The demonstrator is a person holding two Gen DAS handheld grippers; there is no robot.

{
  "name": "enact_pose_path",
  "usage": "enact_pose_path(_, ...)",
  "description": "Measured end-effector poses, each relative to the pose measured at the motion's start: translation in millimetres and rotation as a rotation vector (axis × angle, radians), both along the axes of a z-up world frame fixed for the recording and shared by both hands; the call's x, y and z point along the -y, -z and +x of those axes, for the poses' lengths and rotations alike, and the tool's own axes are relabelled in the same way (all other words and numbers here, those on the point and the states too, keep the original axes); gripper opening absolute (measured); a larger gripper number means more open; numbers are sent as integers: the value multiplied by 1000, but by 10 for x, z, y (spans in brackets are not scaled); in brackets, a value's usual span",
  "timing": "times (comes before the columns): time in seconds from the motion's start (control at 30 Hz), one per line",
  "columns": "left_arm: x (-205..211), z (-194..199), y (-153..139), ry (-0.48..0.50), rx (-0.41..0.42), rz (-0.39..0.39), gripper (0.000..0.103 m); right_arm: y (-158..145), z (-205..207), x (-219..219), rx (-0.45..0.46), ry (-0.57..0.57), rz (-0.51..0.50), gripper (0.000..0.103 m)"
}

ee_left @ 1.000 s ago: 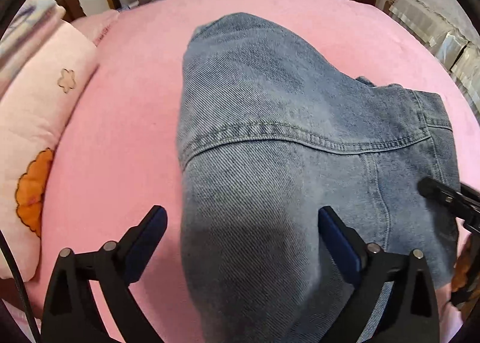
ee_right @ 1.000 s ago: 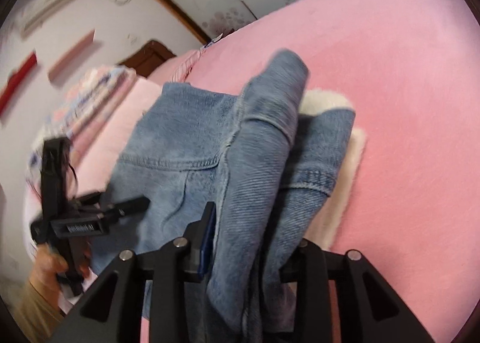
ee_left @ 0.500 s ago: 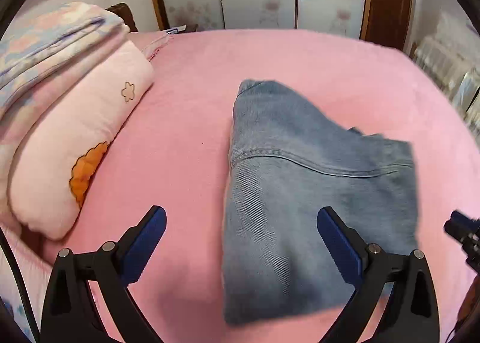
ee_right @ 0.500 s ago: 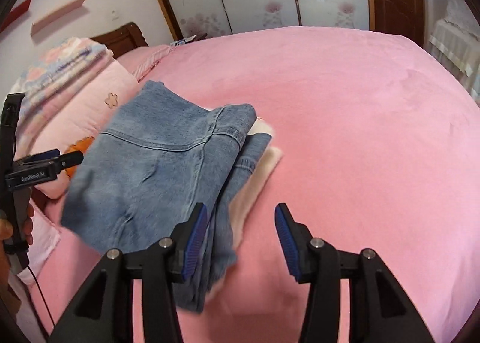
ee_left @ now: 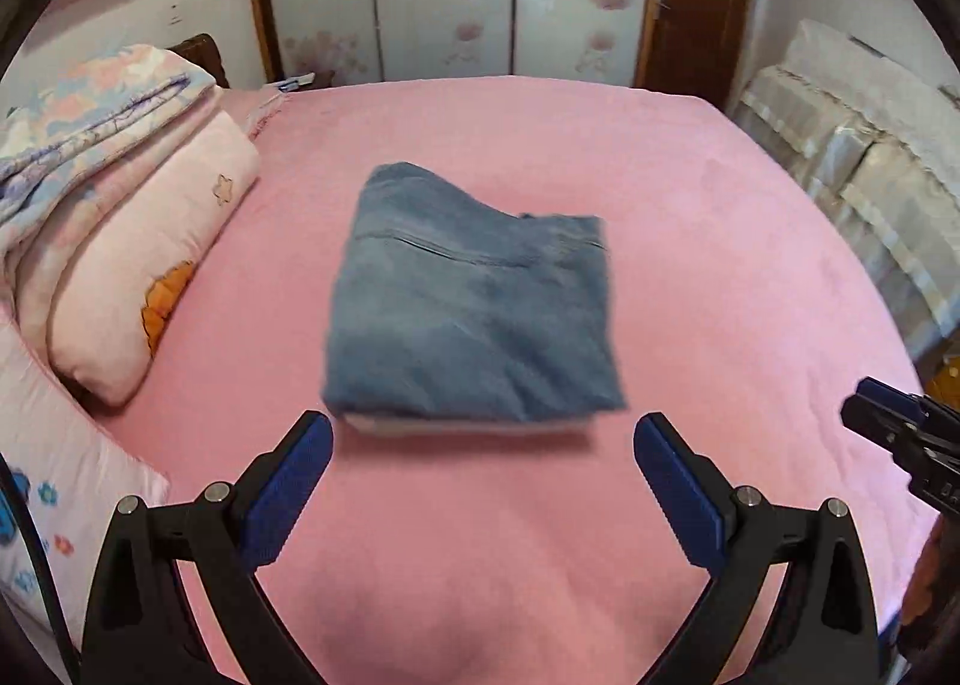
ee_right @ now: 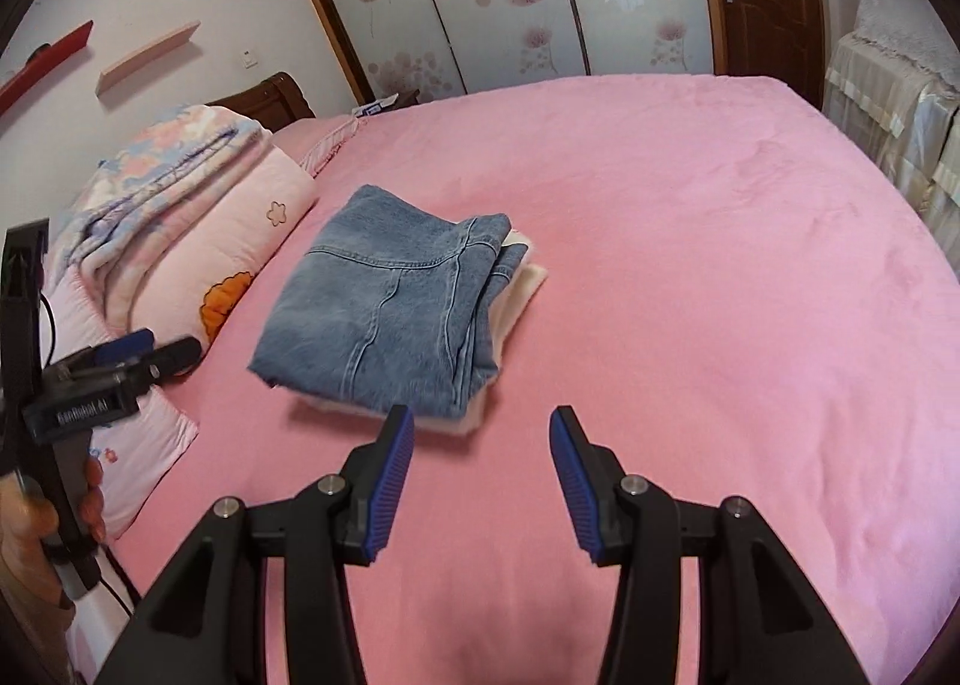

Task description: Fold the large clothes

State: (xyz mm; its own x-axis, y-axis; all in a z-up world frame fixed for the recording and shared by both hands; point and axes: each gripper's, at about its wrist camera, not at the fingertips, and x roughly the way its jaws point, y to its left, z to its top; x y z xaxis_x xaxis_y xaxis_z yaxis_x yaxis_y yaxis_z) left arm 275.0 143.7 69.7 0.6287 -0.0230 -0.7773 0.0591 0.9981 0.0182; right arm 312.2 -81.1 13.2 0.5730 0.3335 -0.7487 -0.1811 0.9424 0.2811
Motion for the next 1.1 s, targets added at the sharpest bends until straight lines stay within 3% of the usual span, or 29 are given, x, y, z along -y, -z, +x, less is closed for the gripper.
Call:
enact_pose_path(0.3,628,-959,-141,52,31,-74,101,-190,-899,396,13,15,-5,47)
enact_pose_path(0.47,1013,-1409,-130,58,63,-76,101,-208,-1372,557,46,31,-26,47)
enact_pose_path(0.6,1208,-1719,-96,50,80,-136,101,-195,-1731,663,74,47,-51,47)
enact_pose_path(0.73,1355,-2010,19,43,75,-157,101,-166,-2007,812,83,81,-42,50)
enact_pose_path(0.83,1425,-2237,138,32,71,-166,101,-121,-2226,944,92,117,-22,63)
enact_pose_path(1.1,1490,-2705,418,-49,65,-158,101,28,-2570,1071,89,149,-39,65)
